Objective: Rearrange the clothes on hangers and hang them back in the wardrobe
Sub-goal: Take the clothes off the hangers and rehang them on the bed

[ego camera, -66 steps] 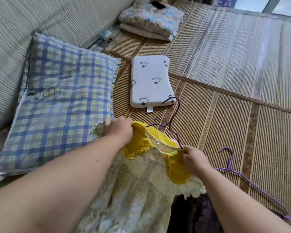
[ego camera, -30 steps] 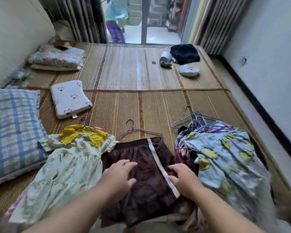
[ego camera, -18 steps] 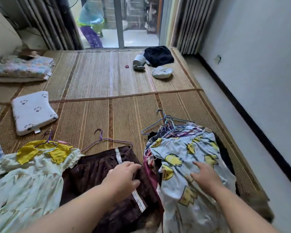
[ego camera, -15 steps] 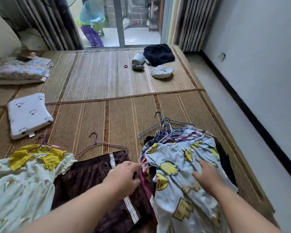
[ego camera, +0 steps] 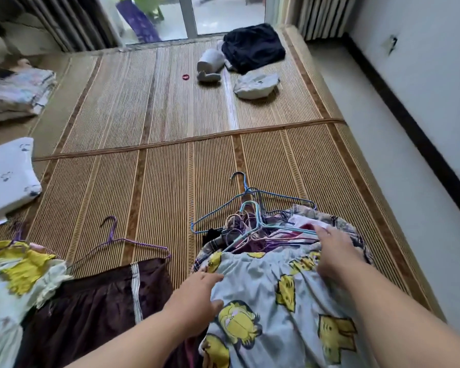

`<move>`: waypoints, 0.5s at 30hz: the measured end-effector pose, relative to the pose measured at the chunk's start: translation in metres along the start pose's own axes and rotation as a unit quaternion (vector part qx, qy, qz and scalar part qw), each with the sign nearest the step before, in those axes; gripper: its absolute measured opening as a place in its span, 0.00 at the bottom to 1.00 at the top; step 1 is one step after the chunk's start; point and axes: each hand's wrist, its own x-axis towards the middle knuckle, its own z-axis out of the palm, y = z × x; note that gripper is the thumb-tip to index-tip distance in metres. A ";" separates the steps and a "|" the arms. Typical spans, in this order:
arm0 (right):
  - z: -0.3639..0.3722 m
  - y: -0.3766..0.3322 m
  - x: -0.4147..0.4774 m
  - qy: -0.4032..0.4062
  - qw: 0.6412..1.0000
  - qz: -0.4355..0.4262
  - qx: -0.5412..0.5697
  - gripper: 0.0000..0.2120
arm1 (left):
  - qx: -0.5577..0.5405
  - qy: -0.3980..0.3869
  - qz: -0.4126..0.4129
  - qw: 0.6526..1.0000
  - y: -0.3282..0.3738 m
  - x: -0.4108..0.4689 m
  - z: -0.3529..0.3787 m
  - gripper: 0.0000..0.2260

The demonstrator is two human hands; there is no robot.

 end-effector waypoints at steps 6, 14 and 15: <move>0.019 0.007 0.025 -0.021 0.996 -0.027 -0.085 0.36 | 0.007 -0.005 -0.017 1.000 -0.008 0.032 0.010 0.26; 0.015 0.028 0.006 0.019 0.993 -0.114 -0.018 0.38 | 0.085 0.053 -0.039 0.994 0.017 0.054 -0.001 0.32; 0.012 0.031 0.001 0.016 0.993 -0.119 -0.014 0.38 | 0.082 0.065 -0.039 0.994 0.020 0.054 -0.003 0.30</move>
